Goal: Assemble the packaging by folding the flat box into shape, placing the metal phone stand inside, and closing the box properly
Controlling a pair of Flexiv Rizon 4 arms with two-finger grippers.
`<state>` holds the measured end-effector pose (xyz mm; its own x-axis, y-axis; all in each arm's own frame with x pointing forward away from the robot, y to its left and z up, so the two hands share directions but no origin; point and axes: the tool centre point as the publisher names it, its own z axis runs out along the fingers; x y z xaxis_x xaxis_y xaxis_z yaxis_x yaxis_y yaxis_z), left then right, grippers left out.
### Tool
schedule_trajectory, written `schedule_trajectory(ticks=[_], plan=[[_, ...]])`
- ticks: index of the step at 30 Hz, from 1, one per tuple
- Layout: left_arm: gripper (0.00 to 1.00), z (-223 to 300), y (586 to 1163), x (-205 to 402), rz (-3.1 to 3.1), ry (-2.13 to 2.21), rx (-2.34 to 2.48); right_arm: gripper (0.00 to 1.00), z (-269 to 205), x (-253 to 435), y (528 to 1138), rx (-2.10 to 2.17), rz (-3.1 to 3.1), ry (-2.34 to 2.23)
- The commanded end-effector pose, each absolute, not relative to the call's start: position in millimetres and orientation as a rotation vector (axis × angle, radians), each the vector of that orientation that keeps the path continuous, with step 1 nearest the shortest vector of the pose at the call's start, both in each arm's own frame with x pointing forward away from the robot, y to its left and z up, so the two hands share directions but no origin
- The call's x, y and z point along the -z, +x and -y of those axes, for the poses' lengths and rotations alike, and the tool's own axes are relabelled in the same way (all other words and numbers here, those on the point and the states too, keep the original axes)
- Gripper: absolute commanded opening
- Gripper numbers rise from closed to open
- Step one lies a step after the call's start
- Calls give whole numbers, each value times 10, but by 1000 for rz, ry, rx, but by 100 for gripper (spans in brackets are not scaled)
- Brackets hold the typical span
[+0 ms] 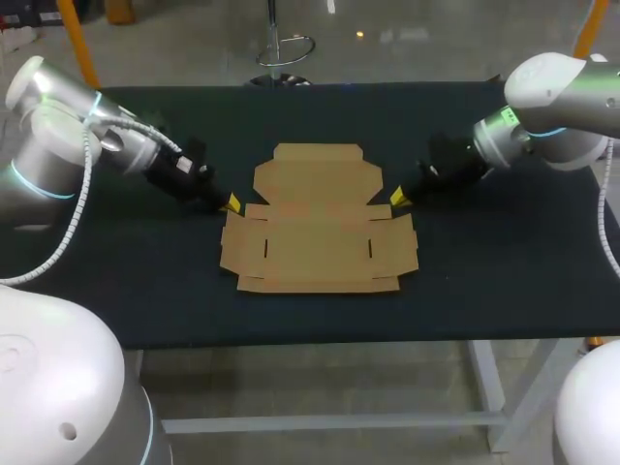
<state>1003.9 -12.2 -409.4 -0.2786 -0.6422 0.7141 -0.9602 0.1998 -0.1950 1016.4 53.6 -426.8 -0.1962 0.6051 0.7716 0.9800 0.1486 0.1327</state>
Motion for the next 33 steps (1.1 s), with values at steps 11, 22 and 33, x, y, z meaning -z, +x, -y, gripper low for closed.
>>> schedule_trajectory(ticks=[11,22,33], plan=[[0,130,9973,4100,1990,1504,-870,0,-487,4302,10050,863,1840,-1529],[0,152,9935,4107,1989,1506,-869,0,-623,4372,10023,850,1840,-1483],[0,156,9889,4070,1998,1501,-879,0,-673,4287,9987,888,1845,-1471]])
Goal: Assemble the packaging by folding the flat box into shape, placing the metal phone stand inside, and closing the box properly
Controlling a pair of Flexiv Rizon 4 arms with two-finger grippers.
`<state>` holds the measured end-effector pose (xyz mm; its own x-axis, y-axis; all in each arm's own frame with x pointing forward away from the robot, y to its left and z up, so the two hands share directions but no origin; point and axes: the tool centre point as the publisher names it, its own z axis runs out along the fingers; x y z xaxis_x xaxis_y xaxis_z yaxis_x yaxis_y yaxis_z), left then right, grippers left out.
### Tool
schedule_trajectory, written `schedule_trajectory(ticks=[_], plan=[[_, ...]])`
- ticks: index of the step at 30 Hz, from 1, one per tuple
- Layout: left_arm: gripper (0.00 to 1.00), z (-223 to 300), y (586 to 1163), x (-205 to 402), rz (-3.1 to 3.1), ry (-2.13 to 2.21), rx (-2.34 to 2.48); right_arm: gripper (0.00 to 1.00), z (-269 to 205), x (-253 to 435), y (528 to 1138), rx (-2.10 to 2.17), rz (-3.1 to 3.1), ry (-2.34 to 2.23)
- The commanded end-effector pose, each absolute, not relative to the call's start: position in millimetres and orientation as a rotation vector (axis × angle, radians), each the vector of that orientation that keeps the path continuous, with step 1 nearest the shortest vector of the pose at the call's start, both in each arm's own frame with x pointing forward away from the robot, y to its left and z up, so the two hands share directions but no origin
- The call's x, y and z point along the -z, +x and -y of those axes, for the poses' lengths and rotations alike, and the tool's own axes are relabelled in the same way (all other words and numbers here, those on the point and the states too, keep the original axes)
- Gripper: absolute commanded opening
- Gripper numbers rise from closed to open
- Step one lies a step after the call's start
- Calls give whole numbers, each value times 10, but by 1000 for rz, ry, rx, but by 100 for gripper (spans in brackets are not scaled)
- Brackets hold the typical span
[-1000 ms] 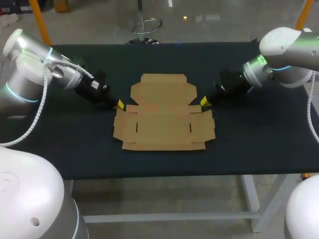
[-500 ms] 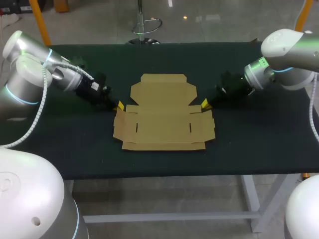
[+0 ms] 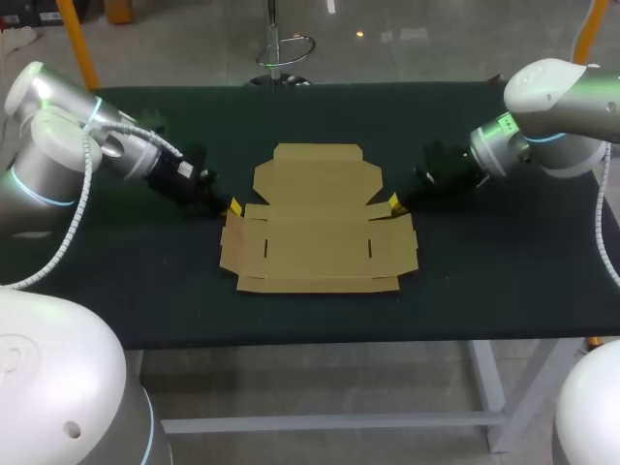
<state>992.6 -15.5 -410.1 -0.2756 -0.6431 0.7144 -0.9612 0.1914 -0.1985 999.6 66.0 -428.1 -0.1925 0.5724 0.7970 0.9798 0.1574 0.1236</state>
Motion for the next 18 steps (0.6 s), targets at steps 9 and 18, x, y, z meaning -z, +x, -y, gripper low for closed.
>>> schedule_trajectory(ticks=[9,18], plan=[[0,138,9858,4081,1996,1493,-890,0,-724,4276,9969,892,1849,-1471],[0,109,9822,4093,1988,1513,-906,0,-740,4263,9971,891,1842,-1500]])
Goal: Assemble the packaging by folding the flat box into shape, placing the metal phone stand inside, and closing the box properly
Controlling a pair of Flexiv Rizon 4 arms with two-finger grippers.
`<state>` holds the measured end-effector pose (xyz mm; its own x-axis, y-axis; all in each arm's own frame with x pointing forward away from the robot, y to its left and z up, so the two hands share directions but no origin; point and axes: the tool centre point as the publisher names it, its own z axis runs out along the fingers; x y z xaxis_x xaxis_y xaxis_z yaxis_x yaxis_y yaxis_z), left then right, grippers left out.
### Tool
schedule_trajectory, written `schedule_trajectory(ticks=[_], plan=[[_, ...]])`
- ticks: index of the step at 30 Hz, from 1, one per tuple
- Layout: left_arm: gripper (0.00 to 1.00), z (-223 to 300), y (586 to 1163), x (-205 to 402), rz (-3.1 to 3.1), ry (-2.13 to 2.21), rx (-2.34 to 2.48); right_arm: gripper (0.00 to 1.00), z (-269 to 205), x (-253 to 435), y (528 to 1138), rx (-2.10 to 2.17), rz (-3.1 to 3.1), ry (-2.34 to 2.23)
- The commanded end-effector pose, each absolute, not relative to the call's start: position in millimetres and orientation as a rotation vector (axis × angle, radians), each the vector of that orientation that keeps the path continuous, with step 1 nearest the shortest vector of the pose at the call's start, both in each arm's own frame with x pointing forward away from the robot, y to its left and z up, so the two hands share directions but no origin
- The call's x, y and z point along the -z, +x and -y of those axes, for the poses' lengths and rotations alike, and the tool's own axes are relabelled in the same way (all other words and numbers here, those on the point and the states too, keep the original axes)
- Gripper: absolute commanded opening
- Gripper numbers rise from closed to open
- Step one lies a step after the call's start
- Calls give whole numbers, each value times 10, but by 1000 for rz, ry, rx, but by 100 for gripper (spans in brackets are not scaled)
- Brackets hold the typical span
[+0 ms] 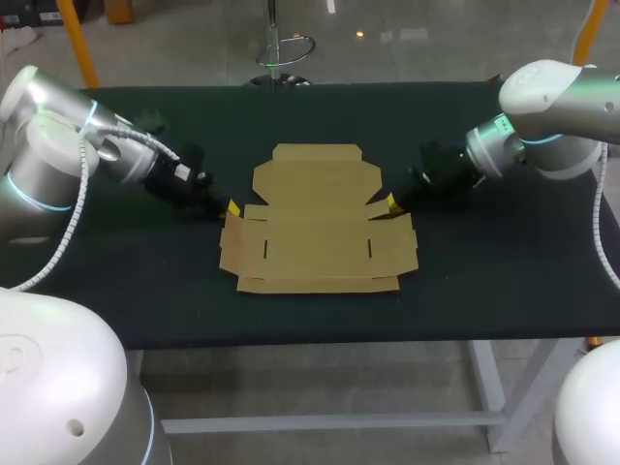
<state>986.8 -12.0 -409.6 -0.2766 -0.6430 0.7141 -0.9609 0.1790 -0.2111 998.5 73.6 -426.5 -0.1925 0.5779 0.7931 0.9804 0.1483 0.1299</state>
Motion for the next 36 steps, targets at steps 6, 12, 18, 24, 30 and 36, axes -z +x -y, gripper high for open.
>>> schedule_trajectory(ticks=[6,12,18,24,30,36], plan=[[0,167,9816,4106,1977,1529,-908,0,-737,4267,9971,894,1822,-1532],[0,236,9868,4126,1988,1533,-894,0,-737,4277,9981,892,1818,-1540],[0,286,9872,4124,1979,1531,-897,0,-744,4277,9984,888,1817,-1546],[0,318,9876,4074,2000,1545,-895,0,-761,4271,9977,887,1819,-1558],[0,345,9875,4038,2017,1569,-882,0,-777,4254,9973,885,1817,-1574],[0,424,9866,4029,2048,1635,-860,0,-839,4242,9979,872,1836,-1608]])
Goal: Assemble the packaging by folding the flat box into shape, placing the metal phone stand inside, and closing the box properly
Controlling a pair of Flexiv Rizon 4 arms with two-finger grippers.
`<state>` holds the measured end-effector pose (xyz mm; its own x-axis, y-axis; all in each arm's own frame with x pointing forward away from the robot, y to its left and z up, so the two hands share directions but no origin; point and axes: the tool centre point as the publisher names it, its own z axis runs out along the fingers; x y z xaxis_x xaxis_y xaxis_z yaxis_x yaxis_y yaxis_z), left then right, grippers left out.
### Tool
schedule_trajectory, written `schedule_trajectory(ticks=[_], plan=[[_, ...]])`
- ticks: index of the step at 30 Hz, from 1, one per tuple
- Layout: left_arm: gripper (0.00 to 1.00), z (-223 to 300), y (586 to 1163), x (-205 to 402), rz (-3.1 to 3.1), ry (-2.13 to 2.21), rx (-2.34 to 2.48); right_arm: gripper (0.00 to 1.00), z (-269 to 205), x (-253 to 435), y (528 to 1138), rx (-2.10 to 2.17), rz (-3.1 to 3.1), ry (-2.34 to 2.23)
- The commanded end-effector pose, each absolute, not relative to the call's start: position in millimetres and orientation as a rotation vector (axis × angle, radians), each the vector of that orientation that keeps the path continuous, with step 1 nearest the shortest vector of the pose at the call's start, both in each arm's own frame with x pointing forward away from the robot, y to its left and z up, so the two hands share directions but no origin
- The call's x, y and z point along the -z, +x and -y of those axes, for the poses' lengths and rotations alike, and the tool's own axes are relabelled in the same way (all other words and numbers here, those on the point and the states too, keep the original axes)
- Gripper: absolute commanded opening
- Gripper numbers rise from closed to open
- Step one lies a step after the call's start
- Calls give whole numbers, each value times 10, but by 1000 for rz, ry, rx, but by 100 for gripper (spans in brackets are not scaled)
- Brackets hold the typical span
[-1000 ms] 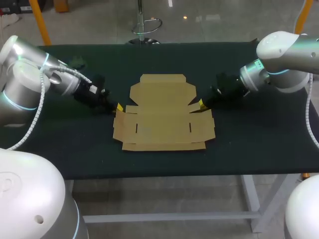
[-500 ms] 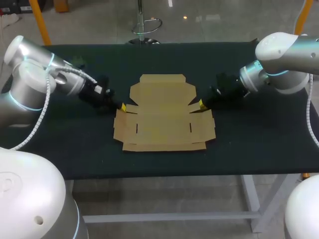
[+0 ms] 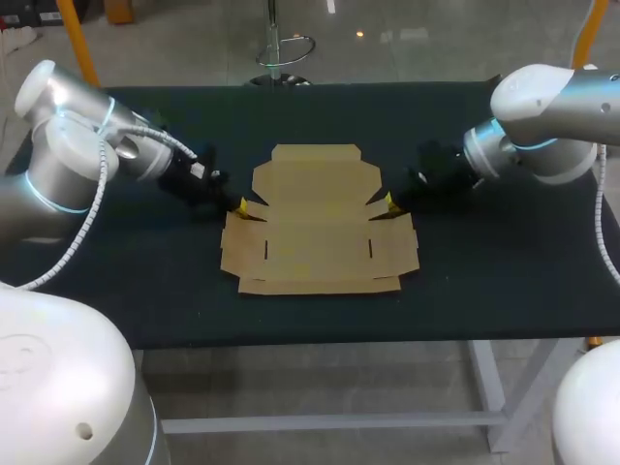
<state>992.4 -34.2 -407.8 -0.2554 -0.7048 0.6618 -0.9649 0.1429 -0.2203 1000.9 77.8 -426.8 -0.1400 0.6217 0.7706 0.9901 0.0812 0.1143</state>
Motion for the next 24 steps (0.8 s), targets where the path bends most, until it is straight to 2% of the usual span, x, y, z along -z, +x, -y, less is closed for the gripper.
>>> schedule_trajectory(ticks=[1,24], plan=[[0,431,9864,4022,2051,1640,-859,0,-847,4234,9979,871,1841,-1610],[0,527,9866,3904,2103,1840,-756,0,-910,4086,9956,853,1900,-1736]])
